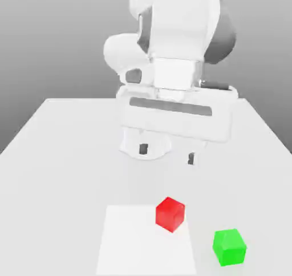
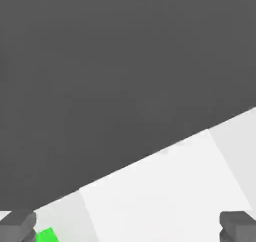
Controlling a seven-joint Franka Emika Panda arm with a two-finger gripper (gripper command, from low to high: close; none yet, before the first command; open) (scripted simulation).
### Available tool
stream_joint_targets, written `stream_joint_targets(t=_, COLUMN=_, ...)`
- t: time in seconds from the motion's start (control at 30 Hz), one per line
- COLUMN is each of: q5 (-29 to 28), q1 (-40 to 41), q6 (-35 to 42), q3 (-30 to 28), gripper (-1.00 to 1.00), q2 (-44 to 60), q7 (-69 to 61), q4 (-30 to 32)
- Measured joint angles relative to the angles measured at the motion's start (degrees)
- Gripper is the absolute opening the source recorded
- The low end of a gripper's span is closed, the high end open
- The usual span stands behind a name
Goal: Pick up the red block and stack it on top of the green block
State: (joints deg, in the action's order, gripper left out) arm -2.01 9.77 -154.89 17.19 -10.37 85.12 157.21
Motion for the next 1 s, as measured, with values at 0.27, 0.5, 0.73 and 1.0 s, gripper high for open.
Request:
stream_joint_targets(t=0.27, q5=-1.2, q1=-0.9, q6=-10.0, q3=-0.1, gripper=0.00, q2=13.4, q7=9.8, q4=4.3)
stream_joint_targets(t=0.5, q5=-11.0, q1=-5.9, q6=-16.9, q3=-7.5, gripper=0.00, q2=21.9, q7=16.9, q4=3.1)
stream_joint_targets(t=0.73, q5=-12.6, q1=-7.7, q6=-18.5, q3=-9.7, gripper=-1.00, q2=23.7, q7=18.0, q4=3.0)
stream_joint_targets(t=1.0, q5=-3.2, q1=-3.6, q6=-12.0, q3=-3.2, gripper=-1.00, q2=15.6, q7=11.4, q4=3.9)
